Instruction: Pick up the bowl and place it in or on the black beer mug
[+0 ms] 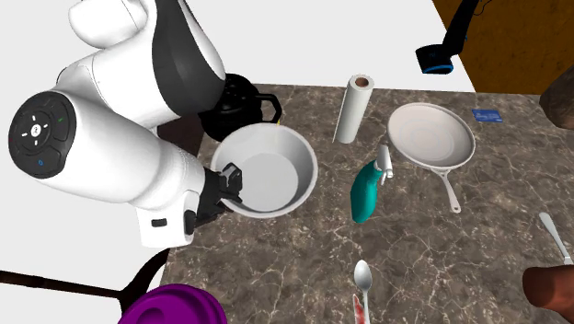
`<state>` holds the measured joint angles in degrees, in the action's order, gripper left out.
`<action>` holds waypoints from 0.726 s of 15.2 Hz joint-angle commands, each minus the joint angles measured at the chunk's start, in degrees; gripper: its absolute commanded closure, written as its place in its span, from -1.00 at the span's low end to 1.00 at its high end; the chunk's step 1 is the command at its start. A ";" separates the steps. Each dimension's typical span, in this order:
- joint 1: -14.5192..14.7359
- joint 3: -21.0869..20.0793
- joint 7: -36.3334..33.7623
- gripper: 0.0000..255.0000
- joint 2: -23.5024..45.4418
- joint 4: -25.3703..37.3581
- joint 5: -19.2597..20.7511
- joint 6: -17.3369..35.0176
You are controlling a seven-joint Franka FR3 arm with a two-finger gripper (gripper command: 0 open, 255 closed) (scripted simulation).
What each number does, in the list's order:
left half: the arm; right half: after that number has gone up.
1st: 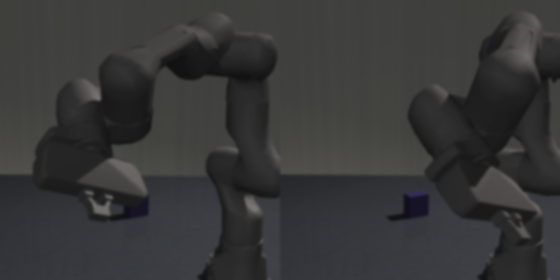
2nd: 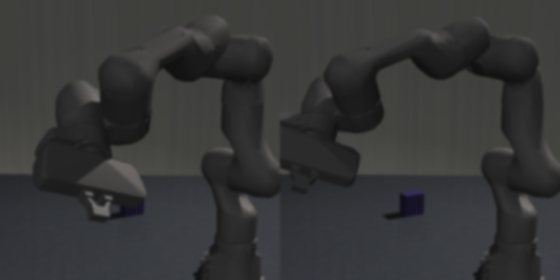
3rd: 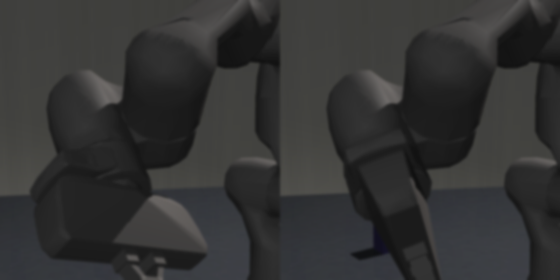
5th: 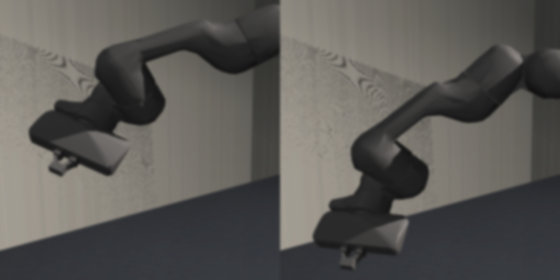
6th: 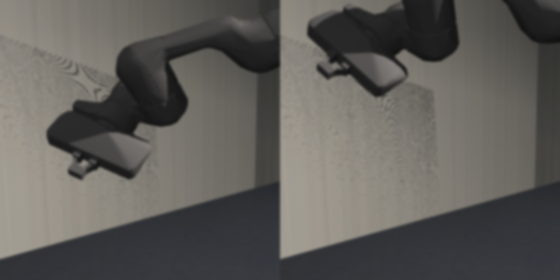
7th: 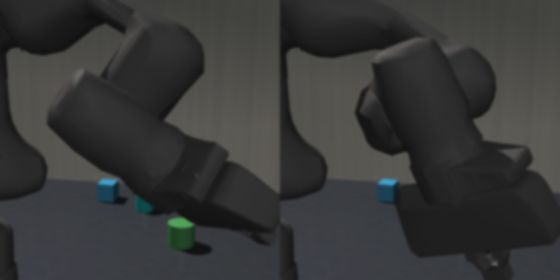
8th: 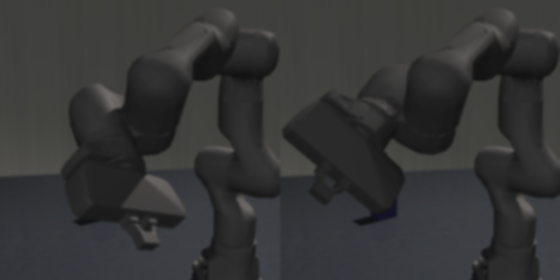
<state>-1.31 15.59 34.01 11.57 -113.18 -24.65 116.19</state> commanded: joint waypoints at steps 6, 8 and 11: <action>0.17 0.22 -2.29 1.00 -2.29 2.61 1.48 -4.31; 0.17 0.29 -2.86 1.00 -2.86 3.44 1.86 -5.58; 0.16 0.38 -3.68 1.00 -3.63 4.78 2.37 -7.51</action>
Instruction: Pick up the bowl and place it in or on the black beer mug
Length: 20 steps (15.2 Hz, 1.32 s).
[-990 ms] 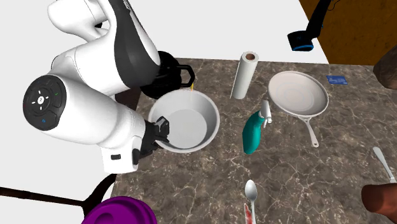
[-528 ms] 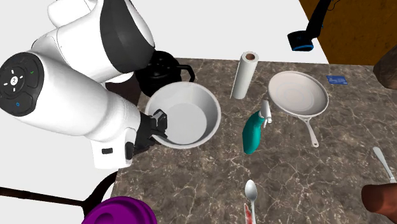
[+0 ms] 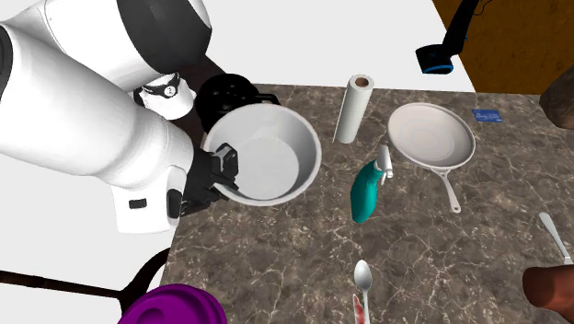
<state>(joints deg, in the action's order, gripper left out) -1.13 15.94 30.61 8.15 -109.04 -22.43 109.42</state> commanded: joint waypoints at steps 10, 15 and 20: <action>-0.13 0.26 -2.82 1.00 -2.03 5.98 1.40 -7.40; 0.74 -0.16 -4.54 1.00 -9.58 -1.36 3.36 -6.72; 1.15 -1.63 -7.32 1.00 -21.56 -13.72 5.99 -5.01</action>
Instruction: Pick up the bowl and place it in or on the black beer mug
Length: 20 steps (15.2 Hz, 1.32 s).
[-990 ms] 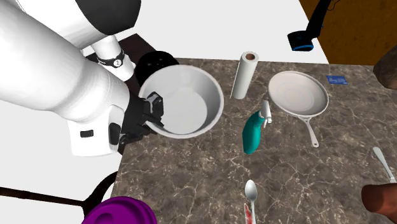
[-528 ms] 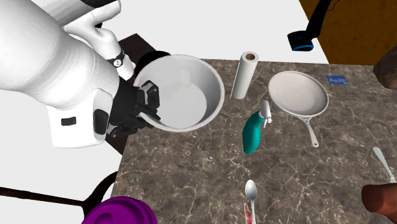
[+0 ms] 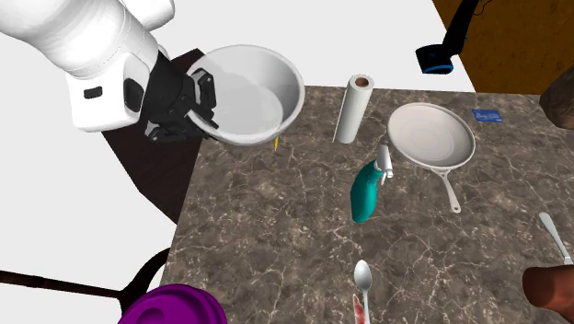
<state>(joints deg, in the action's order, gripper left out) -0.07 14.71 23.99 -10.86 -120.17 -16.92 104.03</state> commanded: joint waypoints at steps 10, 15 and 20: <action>-1.38 -4.82 -7.02 1.00 -26.92 -22.22 3.17 -2.45; -2.00 -6.23 -8.58 1.00 -34.58 -28.36 3.15 -3.61; -2.07 -6.09 -7.43 1.00 -34.24 -31.95 3.02 0.15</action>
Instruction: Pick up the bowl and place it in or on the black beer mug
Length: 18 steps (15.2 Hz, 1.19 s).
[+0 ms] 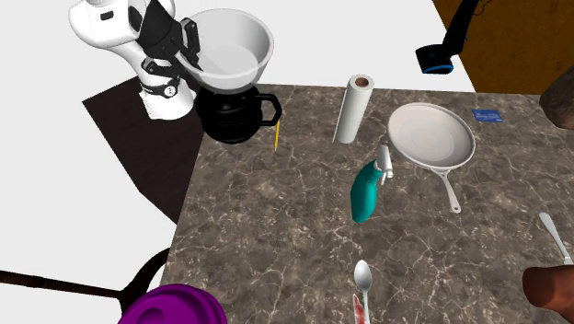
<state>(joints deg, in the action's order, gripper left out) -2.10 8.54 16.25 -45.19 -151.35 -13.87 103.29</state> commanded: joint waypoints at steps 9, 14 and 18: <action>0.06 0.46 2.56 1.00 1.81 -6.64 -0.52 8.16; 0.08 0.50 2.79 1.00 2.05 -7.15 -0.59 8.87; 0.07 0.49 2.80 1.00 2.05 -7.15 -0.60 8.87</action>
<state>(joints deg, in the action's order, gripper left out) -2.03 9.05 19.07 -43.24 -158.38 -14.50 112.14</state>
